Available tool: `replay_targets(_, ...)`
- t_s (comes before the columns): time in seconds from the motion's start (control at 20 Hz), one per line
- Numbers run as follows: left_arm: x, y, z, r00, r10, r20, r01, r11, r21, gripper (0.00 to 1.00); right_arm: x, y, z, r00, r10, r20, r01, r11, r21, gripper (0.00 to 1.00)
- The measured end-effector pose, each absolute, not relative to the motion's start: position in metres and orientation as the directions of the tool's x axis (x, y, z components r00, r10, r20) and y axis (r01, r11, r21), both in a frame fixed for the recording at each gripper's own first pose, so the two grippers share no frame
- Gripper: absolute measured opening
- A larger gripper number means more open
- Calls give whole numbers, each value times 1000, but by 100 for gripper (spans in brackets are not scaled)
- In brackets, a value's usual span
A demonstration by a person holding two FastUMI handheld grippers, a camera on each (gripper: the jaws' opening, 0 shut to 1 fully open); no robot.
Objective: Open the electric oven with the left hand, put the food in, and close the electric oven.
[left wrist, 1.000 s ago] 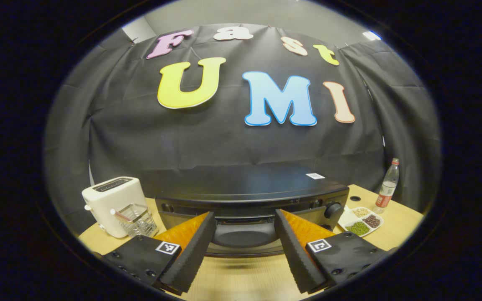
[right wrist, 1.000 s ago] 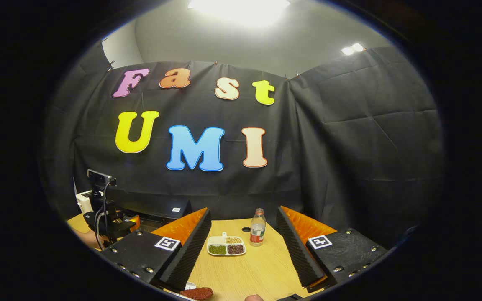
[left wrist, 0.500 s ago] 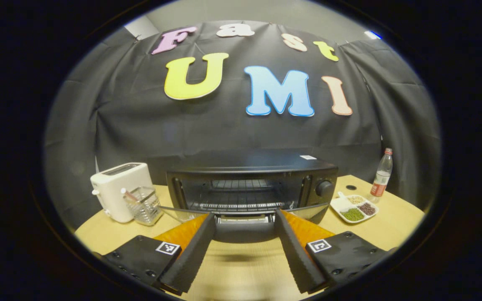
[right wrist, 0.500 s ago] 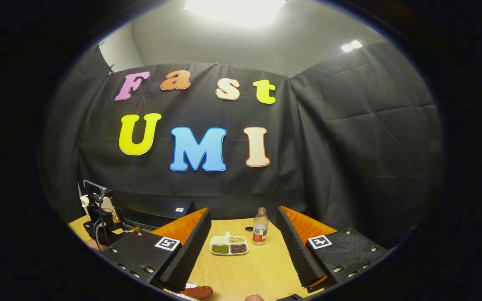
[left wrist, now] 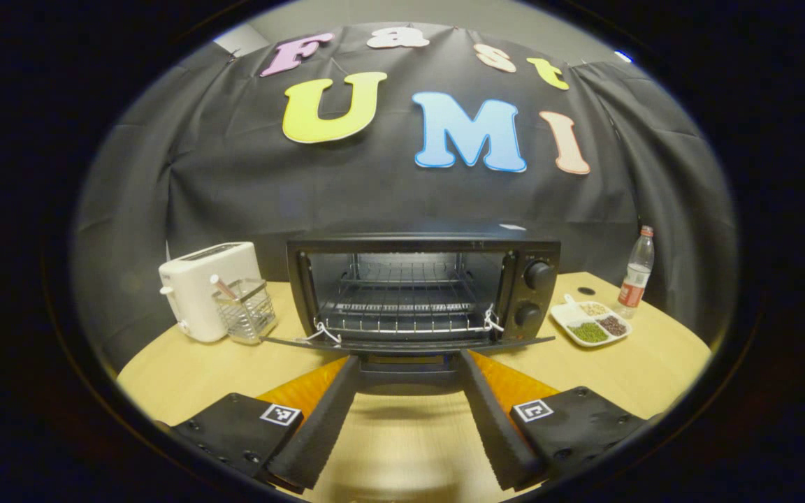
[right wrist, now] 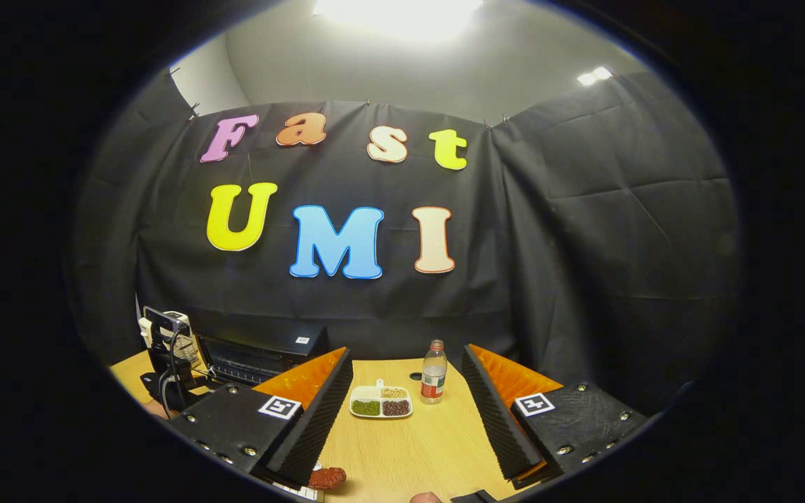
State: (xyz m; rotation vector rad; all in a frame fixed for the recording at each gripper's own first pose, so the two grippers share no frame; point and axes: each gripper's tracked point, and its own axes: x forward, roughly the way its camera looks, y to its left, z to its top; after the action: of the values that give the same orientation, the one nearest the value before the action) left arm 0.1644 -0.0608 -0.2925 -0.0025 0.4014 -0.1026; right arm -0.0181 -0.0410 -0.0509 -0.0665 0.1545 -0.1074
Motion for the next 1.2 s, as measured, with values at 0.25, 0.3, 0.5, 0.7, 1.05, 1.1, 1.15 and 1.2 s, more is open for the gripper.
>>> replay_targets(0.25,150,-60,-319,889,-83,-451,92,996,-1,99,-20,-39,-57,979,-99,-177,87,993,-74,96)
replay_targets(0.3,149,-60,-321,889,-81,-451,93,996,5,95,-20,-38,-59,979,-93,-183,80,994,-76,96)
replay_targets(0.5,135,-64,-324,886,-86,-455,106,994,17,95,-23,-29,-70,974,-49,-222,30,996,-86,96)
replay_targets(0.7,114,-63,-303,895,-80,-438,93,996,8,99,-28,-19,-85,965,17,-261,-30,998,-47,95)
replay_targets(1.05,72,-60,-197,957,-88,-277,99,995,29,96,-36,-3,-138,903,141,-407,-93,986,135,96)
replay_targets(1.1,66,-61,-175,966,-91,-242,99,995,23,95,-36,-3,-146,893,152,-424,-91,983,161,96)
replay_targets(1.15,59,-61,-157,973,-91,-214,97,995,17,99,-35,-3,-151,886,162,-435,-92,980,178,96)
replay_targets(1.2,51,-60,-137,979,-90,-182,94,996,11,99,-34,-3,-160,875,174,-453,-94,977,193,96)
